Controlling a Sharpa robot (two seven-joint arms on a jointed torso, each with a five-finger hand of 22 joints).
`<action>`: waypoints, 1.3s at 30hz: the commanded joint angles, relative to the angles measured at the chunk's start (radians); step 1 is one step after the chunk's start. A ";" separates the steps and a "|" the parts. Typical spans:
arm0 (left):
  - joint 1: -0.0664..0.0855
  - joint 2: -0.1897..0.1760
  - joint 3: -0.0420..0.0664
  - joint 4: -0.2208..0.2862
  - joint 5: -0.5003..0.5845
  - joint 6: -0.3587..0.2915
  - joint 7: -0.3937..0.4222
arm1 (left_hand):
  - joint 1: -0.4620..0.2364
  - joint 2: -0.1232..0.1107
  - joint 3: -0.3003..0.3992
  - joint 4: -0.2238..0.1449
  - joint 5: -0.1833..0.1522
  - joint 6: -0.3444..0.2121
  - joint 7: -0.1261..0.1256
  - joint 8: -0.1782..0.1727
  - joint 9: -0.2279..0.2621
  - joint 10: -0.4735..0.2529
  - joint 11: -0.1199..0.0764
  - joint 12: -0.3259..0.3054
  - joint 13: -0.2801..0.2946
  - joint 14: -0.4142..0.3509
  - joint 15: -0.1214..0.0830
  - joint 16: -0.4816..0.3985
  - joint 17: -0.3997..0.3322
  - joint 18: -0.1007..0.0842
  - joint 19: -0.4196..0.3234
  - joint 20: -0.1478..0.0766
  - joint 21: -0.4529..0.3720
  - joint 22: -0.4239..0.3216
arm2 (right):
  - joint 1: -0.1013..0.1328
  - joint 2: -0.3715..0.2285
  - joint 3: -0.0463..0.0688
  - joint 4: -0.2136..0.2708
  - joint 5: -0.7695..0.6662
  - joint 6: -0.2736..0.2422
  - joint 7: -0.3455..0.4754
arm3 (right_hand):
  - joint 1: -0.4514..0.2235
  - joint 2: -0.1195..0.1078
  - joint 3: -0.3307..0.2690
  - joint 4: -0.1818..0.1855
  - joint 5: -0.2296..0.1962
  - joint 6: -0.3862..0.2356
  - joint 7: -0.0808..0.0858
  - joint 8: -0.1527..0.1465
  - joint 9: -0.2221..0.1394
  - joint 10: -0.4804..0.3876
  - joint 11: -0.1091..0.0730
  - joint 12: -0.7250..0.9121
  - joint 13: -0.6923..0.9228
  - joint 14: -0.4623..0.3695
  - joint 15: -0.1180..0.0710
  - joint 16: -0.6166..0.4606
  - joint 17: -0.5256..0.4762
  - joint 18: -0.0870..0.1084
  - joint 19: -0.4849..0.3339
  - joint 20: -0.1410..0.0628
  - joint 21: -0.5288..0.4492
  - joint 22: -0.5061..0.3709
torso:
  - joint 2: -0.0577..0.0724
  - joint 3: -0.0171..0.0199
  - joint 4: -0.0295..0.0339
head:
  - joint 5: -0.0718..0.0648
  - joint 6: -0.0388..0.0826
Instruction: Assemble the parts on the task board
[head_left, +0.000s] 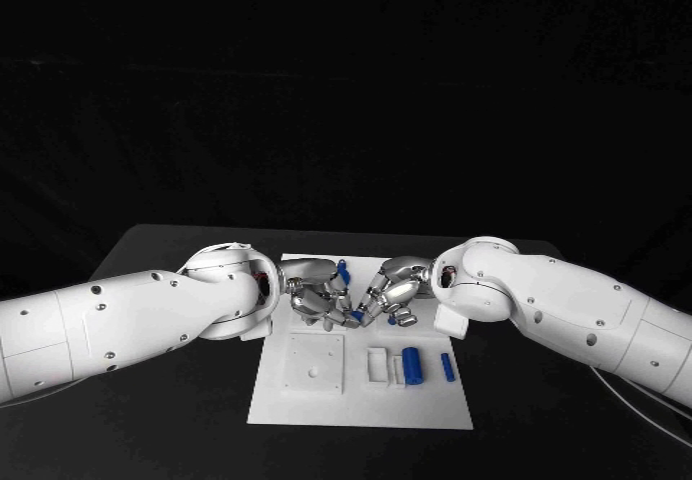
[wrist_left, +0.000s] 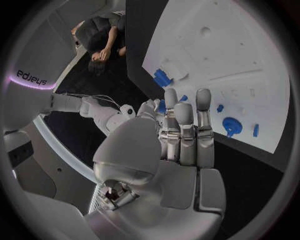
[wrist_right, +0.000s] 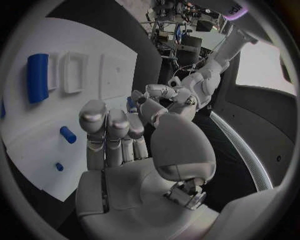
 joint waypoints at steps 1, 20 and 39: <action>0.000 0.008 -0.002 0.003 0.013 0.017 -0.006 | 0.009 0.001 -0.001 -0.007 0.010 0.000 -0.003 -0.004 -0.002 -0.004 0.000 0.001 -0.001 -0.004 0.002 0.005 -0.001 0.015 -0.005 0.002 0.006 0.021 | 0.000 0.006 0.001 0.008 0.010 0.024 0.017 | -0.002 0.008 -0.002 0.003 0.006 0.006 -0.001 0.006 0.002 -0.008 0.001 0.000 0.001 -0.004 0.000 0.002 0.002 -0.006 0.025 -0.005 0.001 0.101 | 0.000 -0.0003 0.0000 | -0.004 -0.003; 0.000 0.024 -0.008 -0.002 0.026 0.030 -0.015 | 0.026 0.016 0.005 -0.022 0.024 0.006 -0.004 -0.009 -0.001 -0.004 -0.001 0.001 -0.002 -0.003 0.001 0.008 0.000 0.015 -0.006 0.001 0.011 0.021 | 0.000 0.017 -0.001 0.008 0.012 0.012 0.009 | -0.004 0.006 0.000 0.006 0.015 0.006 -0.001 0.006 0.002 -0.009 0.001 -0.002 0.000 -0.005 0.000 0.000 0.002 -0.004 0.024 -0.005 -0.001 0.100 | 0.000 -0.0009 0.0008 | -0.007 -0.007; -0.001 0.041 -0.011 -0.018 0.060 0.007 -0.042 | 0.023 -0.005 -0.009 -0.033 0.011 0.000 -0.002 -0.009 -0.001 -0.003 -0.003 0.003 -0.001 0.003 0.000 0.017 0.004 0.016 -0.003 -0.001 0.024 0.021 | 0.000 0.023 -0.009 0.017 0.011 0.016 0.001 | -0.003 0.003 0.001 0.008 0.024 0.006 -0.001 0.006 0.002 -0.009 0.001 -0.002 0.001 -0.005 0.000 0.000 0.003 -0.004 0.025 -0.005 0.002 0.101 | 0.000 -0.0005 -0.0004 | -0.013 -0.010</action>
